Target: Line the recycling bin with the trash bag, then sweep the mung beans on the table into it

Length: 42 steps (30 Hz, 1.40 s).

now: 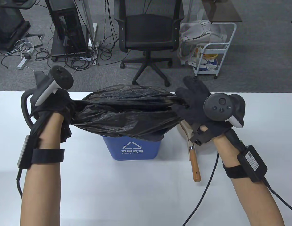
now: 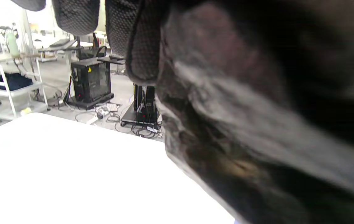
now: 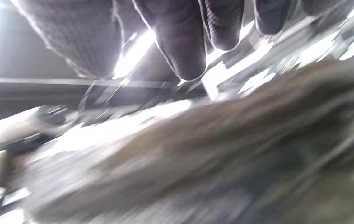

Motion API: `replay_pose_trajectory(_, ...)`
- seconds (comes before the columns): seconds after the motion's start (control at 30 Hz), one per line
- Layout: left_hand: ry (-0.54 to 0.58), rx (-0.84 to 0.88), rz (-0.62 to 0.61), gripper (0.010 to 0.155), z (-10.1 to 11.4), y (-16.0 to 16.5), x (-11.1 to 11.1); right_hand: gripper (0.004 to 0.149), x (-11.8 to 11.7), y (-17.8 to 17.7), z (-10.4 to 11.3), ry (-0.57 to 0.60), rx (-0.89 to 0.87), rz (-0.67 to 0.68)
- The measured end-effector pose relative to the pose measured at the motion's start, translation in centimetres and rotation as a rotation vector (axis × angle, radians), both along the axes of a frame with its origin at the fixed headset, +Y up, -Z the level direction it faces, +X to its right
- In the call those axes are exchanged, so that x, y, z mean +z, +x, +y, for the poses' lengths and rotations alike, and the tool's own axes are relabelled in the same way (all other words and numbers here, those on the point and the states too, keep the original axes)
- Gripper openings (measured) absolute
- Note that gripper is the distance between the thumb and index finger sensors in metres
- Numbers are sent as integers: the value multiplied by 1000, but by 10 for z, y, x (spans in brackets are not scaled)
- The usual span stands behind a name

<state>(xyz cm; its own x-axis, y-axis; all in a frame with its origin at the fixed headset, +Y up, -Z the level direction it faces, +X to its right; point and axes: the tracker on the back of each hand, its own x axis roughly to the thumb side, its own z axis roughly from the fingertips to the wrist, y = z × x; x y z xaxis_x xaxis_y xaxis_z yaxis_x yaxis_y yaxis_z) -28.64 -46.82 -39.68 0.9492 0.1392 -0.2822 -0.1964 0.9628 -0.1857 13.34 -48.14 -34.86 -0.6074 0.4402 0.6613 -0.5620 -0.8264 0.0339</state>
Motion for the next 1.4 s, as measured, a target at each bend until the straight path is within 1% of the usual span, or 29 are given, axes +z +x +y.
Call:
replay_pose_trajectory(0.03,2,15,13,36,-1,-2,0,82,5,-12,-4,-51,44,63)
replay_pose_trajectory(0.07,-8,36,13,37,-3,-3,0,87,8,-26,-11,-95,127,86)
replay_pose_trajectory(0.1,-18,51,12,39,-4,-3,1,88,9,-34,-16,-102,204,80)
replay_pose_trajectory(0.13,-3,72,11,43,-3,-4,3,85,9,-42,-21,-69,286,44)
replay_pose_trajectory(0.17,62,90,10,55,1,-4,8,80,9,-49,-25,-10,354,18)
replay_pose_trajectory(0.2,111,101,9,65,4,-3,12,69,7,-52,-26,28,380,5)
replay_pose_trajectory(0.23,203,130,-10,72,11,-2,19,55,7,-55,-27,83,380,-46)
replay_pose_trajectory(0.27,289,171,-48,74,19,0,28,45,5,-56,-26,117,362,-68)
replay_pose_trajectory(0.3,339,206,-80,76,24,2,34,40,4,-56,-25,121,345,-57)
replay_pose_trajectory(0.37,478,307,-178,76,38,8,53,39,1,-53,-21,69,299,-37)
replay_pose_trajectory(0.4,556,351,-261,76,45,14,64,40,-1,-50,-18,32,258,-13)
replay_pose_trajectory(0.47,599,381,-412,79,51,26,82,41,-4,-45,-14,-16,175,-1)
replay_pose_trajectory(0.5,579,373,-488,82,52,34,91,41,-6,-42,-11,-33,138,16)
replay_pose_trajectory(0.53,530,337,-567,84,50,44,98,41,-8,-39,-8,-52,105,29)
replay_pose_trajectory(0.57,470,291,-613,88,46,51,101,42,-8,-38,-6,-67,85,30)
replay_pose_trajectory(0.6,399,216,-645,91,39,59,102,42,-10,-36,-5,-81,74,44)
replay_pose_trajectory(0.67,298,48,-658,96,23,70,99,42,-12,-33,-3,-106,64,51)
replay_pose_trajectory(0.7,273,-17,-649,95,16,73,96,42,-14,-32,-2,-112,51,59)
replay_pose_trajectory(0.73,257,-79,-638,90,7,76,92,42,-15,-31,-3,-130,42,75)
replay_pose_trajectory(0.77,251,-109,-638,80,-1,78,89,42,-15,-30,-4,-155,31,90)
replay_pose_trajectory(0.83,271,-103,-628,46,-12,78,84,42,-16,-28,-6,-179,24,115)
replay_pose_trajectory(0.87,267,-68,-643,41,-14,77,81,42,-16,-27,-7,-192,30,126)
replay_pose_trajectory(0.93,217,36,-676,40,-14,73,78,42,-16,-27,-10,-198,43,138)
replay_pose_trajectory(1.0,120,165,-698,40,-14,66,76,42,-16,-28,-17,-201,91,152)
replay_pose_trajectory(1.07,43,218,-738,39,-21,61,76,43,-14,-31,-27,-209,162,178)
replay_pose_trajectory(1.17,-41,188,-782,40,-33,59,79,45,-10,-37,-42,-187,307,155)
replay_pose_trajectory(1.27,-121,160,-800,52,-42,59,81,47,-7,-41,-47,-149,379,145)
replay_pose_trajectory(1.37,-121,182,-814,62,-39,57,82,55,-6,-41,-39,-172,342,175)
replay_pose_trajectory(1.4,-86,215,-817,65,-34,55,83,56,-6,-39,-33,-169,303,166)
